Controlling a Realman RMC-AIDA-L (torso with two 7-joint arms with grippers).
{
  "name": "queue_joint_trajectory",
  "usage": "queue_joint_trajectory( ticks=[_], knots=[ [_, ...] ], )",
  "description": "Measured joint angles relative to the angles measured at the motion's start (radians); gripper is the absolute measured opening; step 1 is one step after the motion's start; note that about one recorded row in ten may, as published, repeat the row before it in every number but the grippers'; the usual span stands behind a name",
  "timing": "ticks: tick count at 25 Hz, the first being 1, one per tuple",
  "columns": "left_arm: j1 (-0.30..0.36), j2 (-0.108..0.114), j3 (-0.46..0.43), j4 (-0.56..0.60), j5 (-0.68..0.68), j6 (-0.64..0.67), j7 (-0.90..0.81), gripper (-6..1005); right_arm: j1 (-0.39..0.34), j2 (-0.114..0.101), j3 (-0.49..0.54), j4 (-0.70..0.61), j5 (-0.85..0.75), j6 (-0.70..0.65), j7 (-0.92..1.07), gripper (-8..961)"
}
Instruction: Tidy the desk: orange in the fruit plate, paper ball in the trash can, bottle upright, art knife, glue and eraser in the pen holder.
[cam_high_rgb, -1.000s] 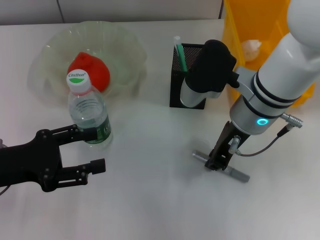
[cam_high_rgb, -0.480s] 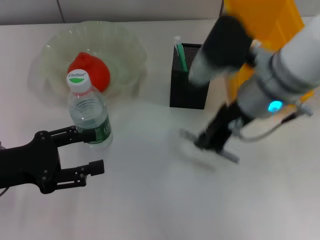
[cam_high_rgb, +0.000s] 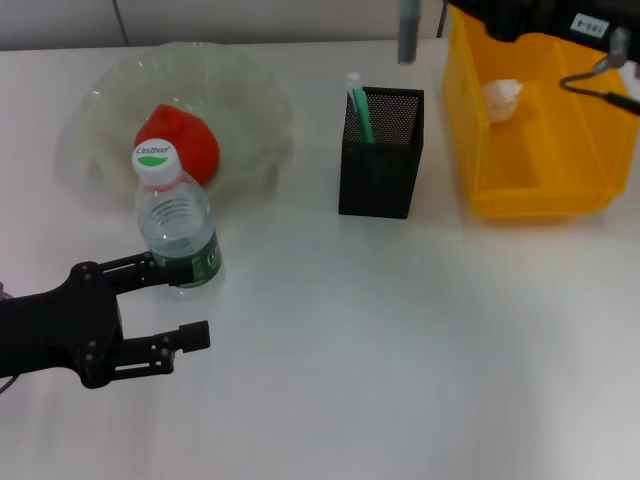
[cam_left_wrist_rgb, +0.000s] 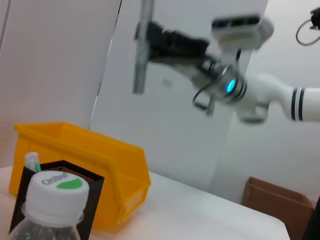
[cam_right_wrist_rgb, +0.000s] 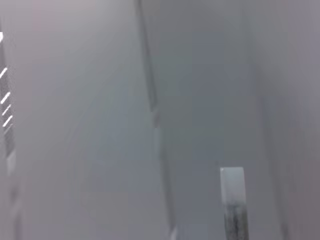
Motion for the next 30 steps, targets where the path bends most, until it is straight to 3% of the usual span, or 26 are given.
queue_joint_trajectory(
  ticks=[1,5,10,15,17,22,23,25,30],
  knots=[
    [-0.001,0.000,-0.001,0.000,0.000,0.000,-0.001,790,0.000,0.000,0.000,0.000,0.000,0.000,0.000,138],
    [-0.006,-0.002,-0.001,0.000,0.000,0.000,-0.002,791,0.071,0.005,-0.004,0.373,0.183,0.076,-0.424,138],
    [-0.007,-0.002,-0.001,0.000,0.000,0.000,-0.002,791,0.140,0.008,-0.006,0.534,0.195,0.210,-0.536,137],
    [-0.005,-0.002,-0.003,0.000,0.000,-0.002,0.004,791,0.151,0.008,-0.023,0.571,0.193,0.272,-0.544,146],
    [-0.004,-0.003,-0.003,0.000,0.000,-0.004,0.006,791,0.152,0.008,-0.041,0.577,0.193,0.292,-0.542,152],
    [-0.003,-0.004,-0.003,0.000,0.000,-0.002,0.007,791,0.135,0.004,-0.064,0.554,0.194,0.263,-0.488,314],
    [-0.002,-0.004,-0.003,0.000,0.000,0.001,0.007,791,0.121,0.001,-0.066,0.528,0.194,0.233,-0.451,347],
    [-0.001,-0.003,-0.003,0.002,0.000,0.008,0.007,791,0.078,-0.007,-0.070,0.446,0.186,0.150,-0.368,546],
    [-0.003,0.012,0.003,0.012,0.000,0.069,-0.003,792,-0.071,-0.035,-0.069,0.131,-0.038,-0.172,-0.154,760]
  ],
)
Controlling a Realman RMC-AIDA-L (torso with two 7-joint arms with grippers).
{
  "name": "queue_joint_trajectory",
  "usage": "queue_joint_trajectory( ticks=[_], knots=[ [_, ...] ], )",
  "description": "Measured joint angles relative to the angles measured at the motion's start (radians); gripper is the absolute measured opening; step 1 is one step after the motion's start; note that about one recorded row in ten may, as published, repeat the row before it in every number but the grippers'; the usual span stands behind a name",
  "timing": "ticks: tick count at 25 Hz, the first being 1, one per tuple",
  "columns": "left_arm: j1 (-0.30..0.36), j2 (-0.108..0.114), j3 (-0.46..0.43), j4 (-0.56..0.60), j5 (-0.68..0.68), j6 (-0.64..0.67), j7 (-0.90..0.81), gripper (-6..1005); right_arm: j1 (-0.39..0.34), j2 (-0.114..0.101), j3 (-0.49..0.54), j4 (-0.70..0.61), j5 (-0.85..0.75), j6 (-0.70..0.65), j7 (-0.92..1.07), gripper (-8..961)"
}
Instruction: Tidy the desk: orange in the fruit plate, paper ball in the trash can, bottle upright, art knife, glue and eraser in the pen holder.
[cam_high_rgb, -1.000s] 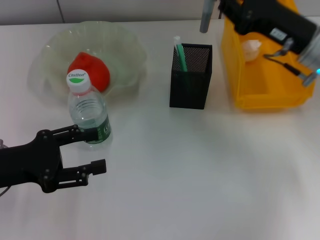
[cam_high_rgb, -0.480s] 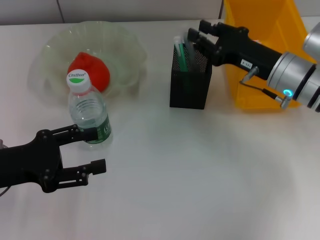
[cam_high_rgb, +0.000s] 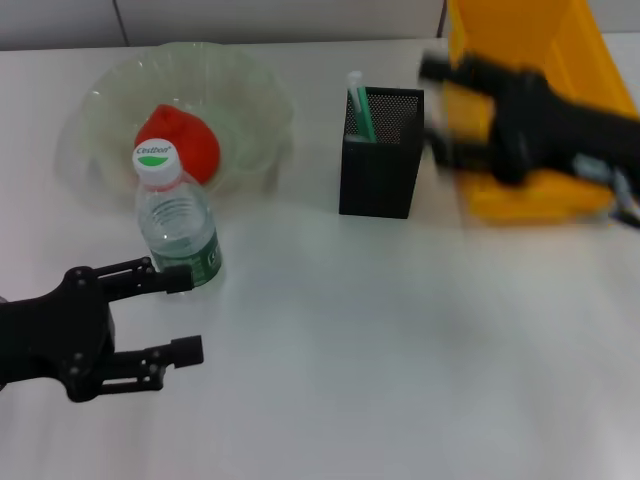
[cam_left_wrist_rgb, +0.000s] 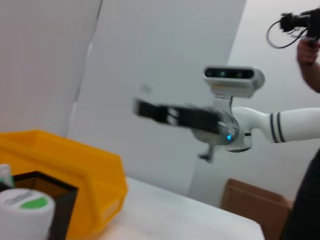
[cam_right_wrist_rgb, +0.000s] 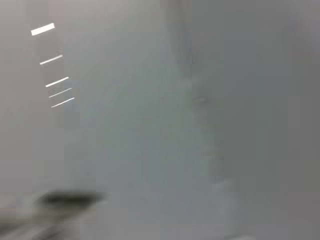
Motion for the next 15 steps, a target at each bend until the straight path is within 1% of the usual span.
queue_joint_trajectory(
  ticks=[1,3,4,5,8,10,15],
  knots=[
    [0.000,0.002,0.000,0.001,0.000,0.007,0.000,792,-0.022,-0.004,0.006,-0.038,-0.054,-0.080,0.014,768],
    [0.000,0.009,0.001,0.004,0.000,0.023,0.000,792,-0.044,-0.006,0.028,-0.058,-0.149,-0.215,0.005,784],
    [-0.001,0.013,0.001,0.004,0.000,0.027,0.000,792,-0.053,-0.005,0.042,-0.052,-0.201,-0.273,-0.019,792],
    [-0.002,0.016,0.002,0.004,0.000,0.028,-0.001,792,-0.066,-0.001,0.060,-0.029,-0.285,-0.343,-0.067,800],
    [-0.002,0.019,0.004,0.004,0.003,0.034,-0.001,792,-0.073,0.002,0.062,0.003,-0.323,-0.361,-0.097,823],
    [-0.001,0.020,0.023,0.004,0.004,0.038,-0.001,792,-0.078,0.003,0.064,0.058,-0.334,-0.364,-0.146,839],
    [-0.003,0.018,0.028,0.004,0.004,0.039,-0.001,792,-0.073,0.003,0.064,0.065,-0.334,-0.365,-0.150,839]
  ],
)
